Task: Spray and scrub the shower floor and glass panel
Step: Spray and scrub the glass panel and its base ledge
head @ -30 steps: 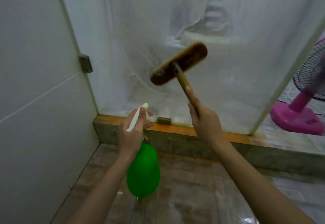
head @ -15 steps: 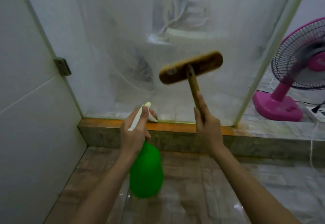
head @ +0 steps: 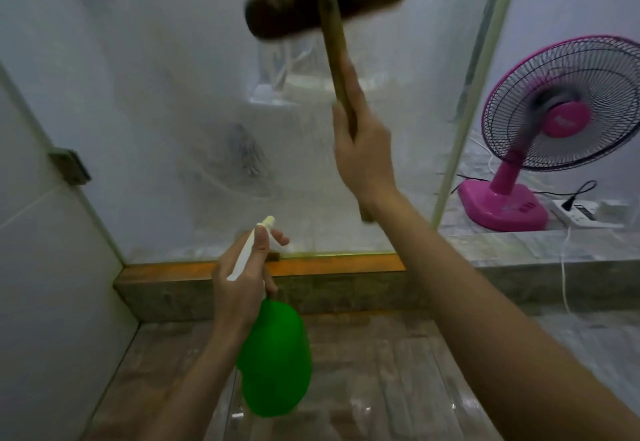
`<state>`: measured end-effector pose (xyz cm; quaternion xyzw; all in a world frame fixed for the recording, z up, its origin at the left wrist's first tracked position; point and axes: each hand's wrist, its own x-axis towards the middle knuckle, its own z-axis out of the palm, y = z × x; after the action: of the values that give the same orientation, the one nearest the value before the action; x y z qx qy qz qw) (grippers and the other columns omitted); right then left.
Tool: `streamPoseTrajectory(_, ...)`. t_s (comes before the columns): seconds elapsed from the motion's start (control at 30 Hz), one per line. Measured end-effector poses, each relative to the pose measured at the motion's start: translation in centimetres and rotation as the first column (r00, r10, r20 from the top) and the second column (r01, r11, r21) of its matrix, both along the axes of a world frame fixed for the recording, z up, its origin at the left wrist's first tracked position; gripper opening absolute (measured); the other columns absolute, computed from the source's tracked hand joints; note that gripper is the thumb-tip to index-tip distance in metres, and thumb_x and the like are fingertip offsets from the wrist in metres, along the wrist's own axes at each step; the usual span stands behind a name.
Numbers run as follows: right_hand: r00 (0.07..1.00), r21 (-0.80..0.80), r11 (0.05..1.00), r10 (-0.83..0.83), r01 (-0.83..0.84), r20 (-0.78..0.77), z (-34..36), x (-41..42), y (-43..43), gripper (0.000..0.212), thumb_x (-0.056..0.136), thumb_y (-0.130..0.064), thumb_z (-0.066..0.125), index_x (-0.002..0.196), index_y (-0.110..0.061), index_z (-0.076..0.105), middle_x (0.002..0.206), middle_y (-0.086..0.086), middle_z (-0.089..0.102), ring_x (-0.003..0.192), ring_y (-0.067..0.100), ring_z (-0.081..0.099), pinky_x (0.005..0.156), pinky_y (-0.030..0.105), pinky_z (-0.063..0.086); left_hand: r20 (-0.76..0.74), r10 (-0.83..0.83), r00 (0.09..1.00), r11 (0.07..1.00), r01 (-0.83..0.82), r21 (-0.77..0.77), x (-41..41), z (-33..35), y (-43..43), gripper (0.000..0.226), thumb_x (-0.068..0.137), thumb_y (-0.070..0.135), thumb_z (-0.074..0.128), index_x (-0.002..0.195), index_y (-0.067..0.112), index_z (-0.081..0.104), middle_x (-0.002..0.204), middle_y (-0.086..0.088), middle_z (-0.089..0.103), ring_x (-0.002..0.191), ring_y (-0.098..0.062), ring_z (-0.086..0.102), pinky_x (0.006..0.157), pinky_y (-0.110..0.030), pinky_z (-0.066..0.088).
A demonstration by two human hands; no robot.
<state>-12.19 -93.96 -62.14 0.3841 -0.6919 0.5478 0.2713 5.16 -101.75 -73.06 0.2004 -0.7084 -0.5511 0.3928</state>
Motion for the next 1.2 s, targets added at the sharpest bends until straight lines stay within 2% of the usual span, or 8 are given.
streamPoseTrajectory(0.1, 0.993, -0.030, 0.999, -0.022, 0.019, -0.113, 3.4, -1.2, -1.7, 0.051, 0.103, -0.022, 0.039, 0.152, -0.014, 0.025, 0.071, 0.018, 0.061, 0.042, 0.015, 0.041, 0.043, 0.035, 0.043, -0.020, 0.002, 1.000, 1.000, -0.002, 0.006, -0.2, 0.5, 0.0, 0.051, 0.098, 0.043, 0.041, 0.100, 0.003, 0.073, 0.091, -0.002, 0.074, 0.041, -0.007, 0.051, 0.044, -0.017, 0.045)
streamPoseTrajectory(0.33, 0.996, 0.221, 0.975, -0.044, 0.026, 0.077, -14.1, 1.5, 5.9, 0.055, 0.103, -0.025, 0.041, 0.152, -0.033, 0.019, 0.051, 0.001, 0.040, 0.044, 0.021, 0.043, 0.039, 0.031, 0.037, -0.077, 0.032, 0.996, 0.999, -0.031, 0.024, 0.1, 1.7, -0.8, 0.046, 0.098, 0.048, 0.043, 0.097, 0.015, 0.074, 0.098, 0.002, 0.077, 0.042, -0.009, 0.053, 0.045, -0.021, 0.047)
streamPoseTrajectory(0.57, 0.998, 0.043, 0.999, 0.018, -0.016, -0.053, -3.1, -0.6, -0.4, 0.052, 0.104, -0.022, 0.039, 0.152, -0.024, 0.019, 0.057, 0.009, 0.048, 0.041, 0.015, 0.038, 0.039, 0.024, 0.037, -0.035, 0.035, 0.999, 0.999, -0.035, -0.006, -0.4, 0.6, -0.7, 0.046, 0.103, 0.045, 0.043, 0.095, 0.012, 0.074, 0.089, 0.003, 0.077, 0.042, -0.008, 0.051, 0.046, -0.021, 0.046)
streamPoseTrajectory(0.7, 0.994, 0.132, 0.989, -0.078, 0.067, 0.082, -14.3, 0.0, 5.8, 0.054, 0.102, -0.028, 0.039, 0.152, -0.034, 0.019, 0.051, -0.001, 0.041, 0.041, 0.017, 0.041, 0.039, 0.025, 0.035, -0.049, 0.012, 0.999, 1.000, -0.013, -0.011, -0.4, 0.4, -0.3, 0.049, 0.100, 0.042, 0.041, 0.097, 0.006, 0.074, 0.084, -0.001, 0.074, 0.041, -0.009, 0.051, 0.044, -0.019, 0.044)
streamPoseTrajectory(0.83, 0.952, 0.239, 0.970, -0.105, 0.034, 0.287, -22.2, 1.8, 11.8, 0.057, 0.097, -0.036, 0.037, 0.147, -0.053, 0.015, 0.049, 0.003, 0.044, 0.037, 0.014, 0.040, 0.038, 0.035, 0.038, -0.014, -0.033, 0.999, 0.999, 0.033, -0.020, -0.8, -0.5, 0.7, 0.046, 0.099, 0.042, 0.042, 0.096, 0.009, 0.074, 0.063, 0.012, 0.067, 0.040, -0.008, 0.050, 0.045, -0.017, 0.044)
streamPoseTrajectory(0.93, 0.977, 0.162, 0.985, -0.093, 0.062, 0.192, -17.6, 0.3, 9.9, 0.056, 0.101, -0.029, 0.041, 0.149, -0.046, 0.019, 0.061, 0.015, 0.054, 0.041, 0.019, 0.042, 0.039, 0.038, 0.041, 0.006, -0.071, 0.997, 0.997, 0.071, -0.002, -1.3, -1.6, 1.4, 0.043, 0.099, 0.042, 0.042, 0.095, 0.014, 0.075, 0.078, 0.006, 0.075, 0.040, -0.008, 0.050, 0.045, -0.019, 0.045)
streamPoseTrajectory(1.07, 0.984, -0.021, 0.987, -0.160, 0.162, 0.076, -10.8, -3.3, 6.8, 0.052, 0.104, -0.022, 0.041, 0.151, -0.032, 0.021, 0.090, 0.026, 0.059, 0.042, 0.020, 0.035, 0.038, 0.032, 0.034, 0.035, -0.096, 0.995, 0.995, 0.094, 0.044, -2.1, -2.5, 1.8, 0.044, 0.099, 0.044, 0.041, 0.096, 0.015, 0.074, 0.075, 0.013, 0.073, 0.040, -0.008, 0.050, 0.044, -0.021, 0.046)
streamPoseTrajectory(1.2, 0.965, 0.058, 0.988, -0.153, 0.144, 0.214, -20.1, -1.2, 10.1, 0.051, 0.103, -0.025, 0.040, 0.150, -0.038, 0.023, 0.089, 0.009, 0.066, 0.046, 0.017, 0.047, 0.043, 0.029, 0.042, 0.038, -0.100, 0.994, 0.995, 0.099, 0.025, -2.4, -3.3, 1.7, 0.042, 0.100, 0.045, 0.042, 0.094, 0.019, 0.074, 0.087, -0.002, 0.076, 0.040, -0.012, 0.050, 0.044, -0.026, 0.046)
